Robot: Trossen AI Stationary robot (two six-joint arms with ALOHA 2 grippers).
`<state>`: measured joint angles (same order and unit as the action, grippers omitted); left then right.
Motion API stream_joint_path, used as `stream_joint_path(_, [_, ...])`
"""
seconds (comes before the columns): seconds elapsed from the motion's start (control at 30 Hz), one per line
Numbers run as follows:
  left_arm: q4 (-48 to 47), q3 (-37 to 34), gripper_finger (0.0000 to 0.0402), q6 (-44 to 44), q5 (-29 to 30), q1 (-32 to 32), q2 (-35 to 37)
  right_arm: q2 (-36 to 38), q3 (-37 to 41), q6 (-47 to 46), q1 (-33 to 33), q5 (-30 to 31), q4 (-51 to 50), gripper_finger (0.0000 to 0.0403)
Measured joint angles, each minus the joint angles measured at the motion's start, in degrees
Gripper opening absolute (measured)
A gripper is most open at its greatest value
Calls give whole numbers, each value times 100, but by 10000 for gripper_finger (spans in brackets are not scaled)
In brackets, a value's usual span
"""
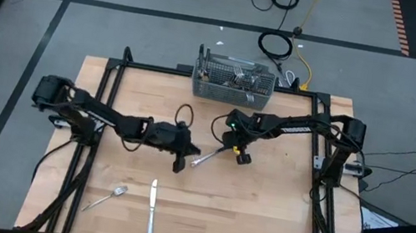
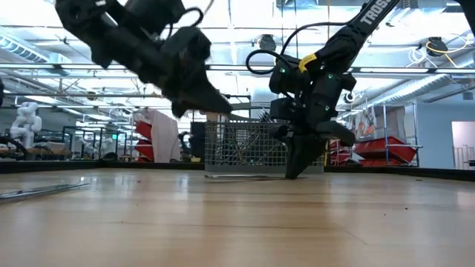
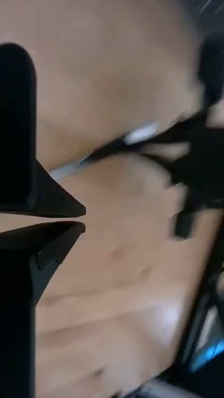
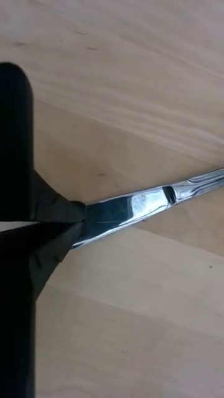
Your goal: Sort silverware
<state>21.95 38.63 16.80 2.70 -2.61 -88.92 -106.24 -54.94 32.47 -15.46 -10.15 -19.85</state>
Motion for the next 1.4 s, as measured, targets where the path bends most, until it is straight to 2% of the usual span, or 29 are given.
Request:
stream_joint_path(0.13, [-75,17,30,-792,990,33,227,0,9,-46,0,-25,120,3])
stream_joint_path(0.2, [-20,14,31,-522,1140,153,112,-2,11,-86,-2,-26,193,3])
stream_joint_path(0.23, [-3,17,31,-64,935,254,42,-4,11,-129,-2,-29,223,2])
stream_joint_path(0.3, [-41,20,31,731,110,411,-100,-6,13,-202,-2,-29,278,2])
stream_joint_path(0.37, [-120,28,28,1035,-600,386,-262,-10,13,-211,-2,-29,352,2])
stream_joint_path(0.53, [-879,26,10,1060,-673,72,-337,-15,13,-325,-55,-75,531,1])
stream_joint_path(0.63, [-1185,26,15,1296,-802,-50,-340,-15,13,-379,-97,-104,554,1])
stream_joint_path(0.8, [-1035,28,76,2204,-1132,15,-324,-15,13,-421,-116,-109,635,1])
stream_joint_path(0.9, [-877,37,126,2756,-798,54,-316,-17,13,-536,-120,-80,776,0])
stream_joint_path(1.0, [-840,42,171,2836,-454,6,-456,-26,13,-679,-122,-46,985,0])
stream_joint_path(1.1, [-838,42,206,2942,-360,-135,-681,-31,16,-845,-138,-26,1158,0])
stream_joint_path(1.27, [-695,99,237,3169,306,-405,-944,-59,16,-1305,-211,-14,1272,0])
stream_joint_path(1.4, [-1420,344,240,3144,781,-439,-939,-74,13,-1376,-213,-33,1264,0])
